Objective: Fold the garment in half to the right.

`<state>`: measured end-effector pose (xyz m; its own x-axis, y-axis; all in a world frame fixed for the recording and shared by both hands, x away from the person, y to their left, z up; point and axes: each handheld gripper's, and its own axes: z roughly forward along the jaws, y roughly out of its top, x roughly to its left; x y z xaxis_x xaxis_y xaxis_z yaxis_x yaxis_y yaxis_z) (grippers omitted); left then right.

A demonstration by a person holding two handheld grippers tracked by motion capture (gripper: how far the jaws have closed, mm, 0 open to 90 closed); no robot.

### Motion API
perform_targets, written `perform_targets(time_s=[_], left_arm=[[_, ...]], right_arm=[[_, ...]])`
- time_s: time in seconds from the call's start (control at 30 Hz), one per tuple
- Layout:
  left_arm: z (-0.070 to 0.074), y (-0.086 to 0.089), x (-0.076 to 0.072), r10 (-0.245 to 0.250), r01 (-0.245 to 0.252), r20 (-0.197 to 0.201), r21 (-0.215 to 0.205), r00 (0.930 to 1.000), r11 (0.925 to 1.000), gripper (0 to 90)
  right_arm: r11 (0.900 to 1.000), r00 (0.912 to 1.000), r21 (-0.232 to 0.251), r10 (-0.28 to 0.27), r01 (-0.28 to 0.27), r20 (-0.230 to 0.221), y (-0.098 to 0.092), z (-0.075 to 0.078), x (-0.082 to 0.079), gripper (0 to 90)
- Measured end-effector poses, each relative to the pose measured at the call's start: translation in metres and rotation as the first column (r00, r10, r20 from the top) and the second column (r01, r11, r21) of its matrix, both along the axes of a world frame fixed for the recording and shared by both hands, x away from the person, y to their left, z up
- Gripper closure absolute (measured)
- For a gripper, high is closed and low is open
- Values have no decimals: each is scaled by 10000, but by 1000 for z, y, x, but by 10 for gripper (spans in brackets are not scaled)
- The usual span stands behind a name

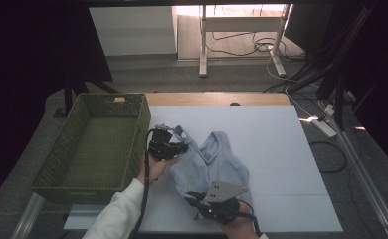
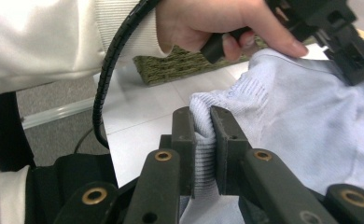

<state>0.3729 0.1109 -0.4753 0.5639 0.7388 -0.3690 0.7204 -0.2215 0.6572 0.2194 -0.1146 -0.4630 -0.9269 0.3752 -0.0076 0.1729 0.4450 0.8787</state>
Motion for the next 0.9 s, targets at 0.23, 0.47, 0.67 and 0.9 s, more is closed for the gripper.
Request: perform_targets(time_s=[0.23, 0.47, 0.67, 0.9], left_arm=[[5, -12, 5, -152, 153, 22, -88, 9999, 9998, 817], [9, -19, 7, -283, 284, 108, -62, 9995, 9996, 818], [11, -22, 7, -330, 331, 162, -59, 9993, 9994, 818], [13, -38, 13, -533, 533, 158, -22, 9985, 9986, 817]], right_arm=[[9982, 9986, 305, -520, 522, -84, -20, 5, 0, 804], [9948, 9959, 632, -772, 801, -472, -35, 5, 4, 804], [9918, 9941, 728, -1025, 1048, -347, -40, 7, 1, 805], [9852, 9870, 682, -1547, 1575, -443, -60, 8, 4, 805]])
